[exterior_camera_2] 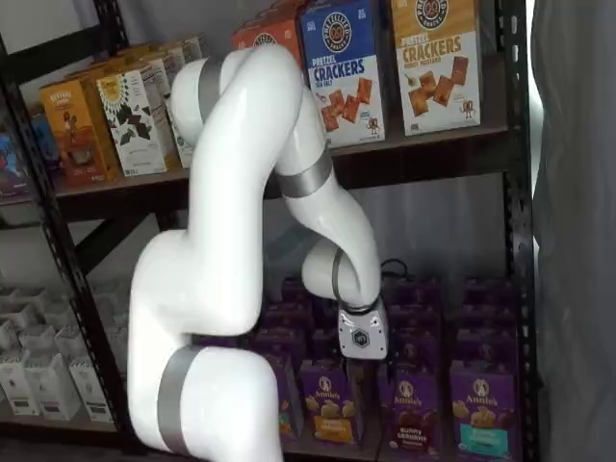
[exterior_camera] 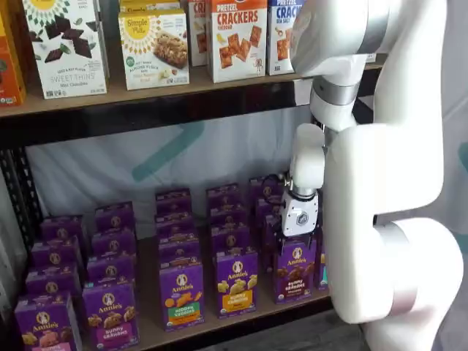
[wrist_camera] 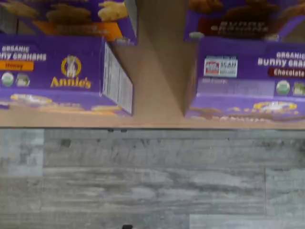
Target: Pick up the purple box with a brown patch in the center, on the bottom shelf, the fifth box from the left
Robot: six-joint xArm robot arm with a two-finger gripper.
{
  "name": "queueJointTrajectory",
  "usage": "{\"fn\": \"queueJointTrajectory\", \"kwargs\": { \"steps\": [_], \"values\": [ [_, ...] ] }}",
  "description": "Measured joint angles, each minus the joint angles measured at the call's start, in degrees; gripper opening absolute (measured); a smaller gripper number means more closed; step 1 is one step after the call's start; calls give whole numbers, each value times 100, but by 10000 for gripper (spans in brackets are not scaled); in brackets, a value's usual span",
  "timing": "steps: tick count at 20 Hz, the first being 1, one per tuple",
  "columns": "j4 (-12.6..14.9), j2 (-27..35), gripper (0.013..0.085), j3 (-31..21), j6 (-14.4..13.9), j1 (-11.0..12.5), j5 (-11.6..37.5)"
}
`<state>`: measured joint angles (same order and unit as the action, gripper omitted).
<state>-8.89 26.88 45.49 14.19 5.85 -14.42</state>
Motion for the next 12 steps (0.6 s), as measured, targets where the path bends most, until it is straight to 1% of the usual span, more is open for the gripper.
{"fn": "queueJointTrajectory", "kwargs": {
  "steps": [4, 9, 12],
  "values": [
    [310, 198, 850, 247, -238, 64, -18],
    [1001, 434, 850, 577, -838, 133, -136],
    [1239, 603, 850, 829, -1023, 173, -296]
  ]
}}
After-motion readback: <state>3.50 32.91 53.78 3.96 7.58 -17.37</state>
